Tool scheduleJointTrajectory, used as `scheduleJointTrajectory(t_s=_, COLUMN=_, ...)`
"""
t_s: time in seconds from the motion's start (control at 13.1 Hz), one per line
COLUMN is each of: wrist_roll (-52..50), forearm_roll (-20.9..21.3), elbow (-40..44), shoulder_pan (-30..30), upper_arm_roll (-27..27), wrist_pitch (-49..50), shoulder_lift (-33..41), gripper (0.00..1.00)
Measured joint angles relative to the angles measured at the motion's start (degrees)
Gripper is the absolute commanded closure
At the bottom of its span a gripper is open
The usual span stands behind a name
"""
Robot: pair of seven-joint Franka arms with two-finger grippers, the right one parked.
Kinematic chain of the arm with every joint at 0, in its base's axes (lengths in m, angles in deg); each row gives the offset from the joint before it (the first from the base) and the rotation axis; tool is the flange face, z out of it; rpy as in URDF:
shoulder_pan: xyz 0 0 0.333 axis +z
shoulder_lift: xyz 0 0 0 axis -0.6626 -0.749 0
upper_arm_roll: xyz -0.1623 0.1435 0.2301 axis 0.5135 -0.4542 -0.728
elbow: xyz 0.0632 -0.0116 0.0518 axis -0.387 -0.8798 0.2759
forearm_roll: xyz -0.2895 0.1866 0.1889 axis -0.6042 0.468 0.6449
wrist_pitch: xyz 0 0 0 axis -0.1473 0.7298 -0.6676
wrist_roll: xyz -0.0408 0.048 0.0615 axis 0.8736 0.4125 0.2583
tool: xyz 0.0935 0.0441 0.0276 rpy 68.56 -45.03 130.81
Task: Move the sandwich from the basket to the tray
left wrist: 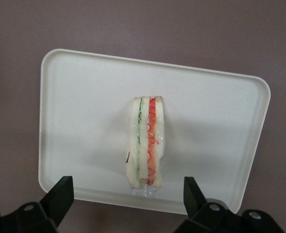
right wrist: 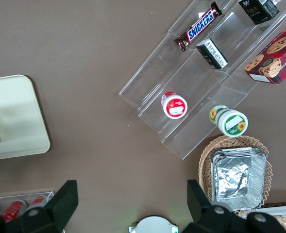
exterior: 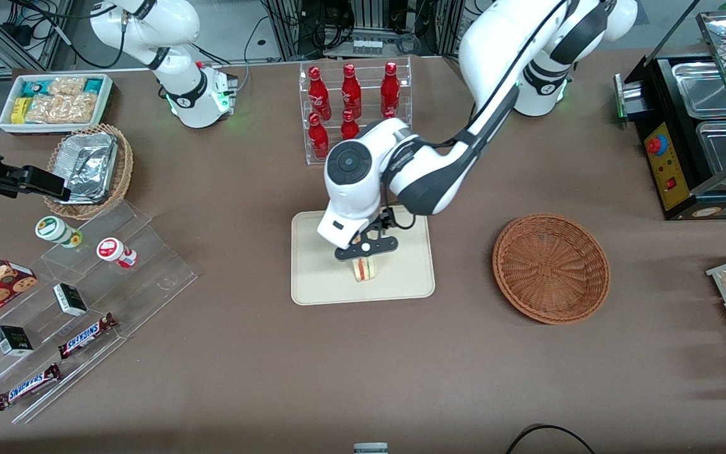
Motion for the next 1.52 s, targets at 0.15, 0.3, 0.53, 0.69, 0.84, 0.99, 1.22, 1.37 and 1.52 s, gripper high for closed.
scheduleJointTrajectory(t_s=0.15, wrist_roll=3.36, forearm_roll=0.03, elbow=-1.25, shoulder_pan=1.99, upper_arm_roll=-0.16, wrist_pitch=0.69, shoulder_lift=2.12, gripper=0.00)
scheduleJointTrajectory(t_s=0.3, wrist_roll=8.64, forearm_roll=-0.68, elbow=-5.20, shoulder_pan=5.67, upper_arm_roll=-0.20, wrist_pitch=0.74, shoulder_lift=5.73, gripper=0.00)
scheduleJointTrajectory(t_s=0.53, wrist_roll=18.85, forearm_roll=-4.32, elbow=-13.46, shoulder_pan=12.73, upper_arm_roll=-0.27, wrist_pitch=0.91, shoulder_lift=13.35, gripper=0.00)
scheduleJointTrajectory(t_s=0.69, wrist_roll=24.89, forearm_roll=-5.47, elbow=-19.67, shoulder_pan=17.18, upper_arm_roll=-0.32, wrist_pitch=0.94, shoulder_lift=18.78, gripper=0.00)
scheduleJointTrajectory(t_s=0.84, wrist_roll=31.11, forearm_roll=-6.68, elbow=-24.07, shoulder_pan=21.04, upper_arm_roll=-0.37, wrist_pitch=1.89, shoulder_lift=23.24, gripper=0.00)
scheduleJointTrajectory(t_s=0.99, wrist_roll=36.85, forearm_roll=-7.41, elbow=-28.00, shoulder_pan=24.73, upper_arm_roll=-0.41, wrist_pitch=3.52, shoulder_lift=27.63, gripper=0.00)
scheduleJointTrajectory(t_s=1.22, wrist_roll=46.88, forearm_roll=-9.21, elbow=-32.06, shoulder_pan=30.50, upper_arm_roll=-0.58, wrist_pitch=8.53, shoulder_lift=33.75, gripper=0.00)
scheduleJointTrajectory(t_s=1.37, wrist_roll=51.76, forearm_roll=-9.35, elbow=-32.56, shoulder_pan=33.58, upper_arm_roll=-0.79, wrist_pitch=12.07, shoulder_lift=36.35, gripper=0.00)
scheduleJointTrajectory(t_s=1.52, wrist_roll=56.34, forearm_roll=-9.37, elbow=-32.49, shoulder_pan=36.20, upper_arm_roll=-1.16, wrist_pitch=14.80, shoulder_lift=38.46, gripper=0.00)
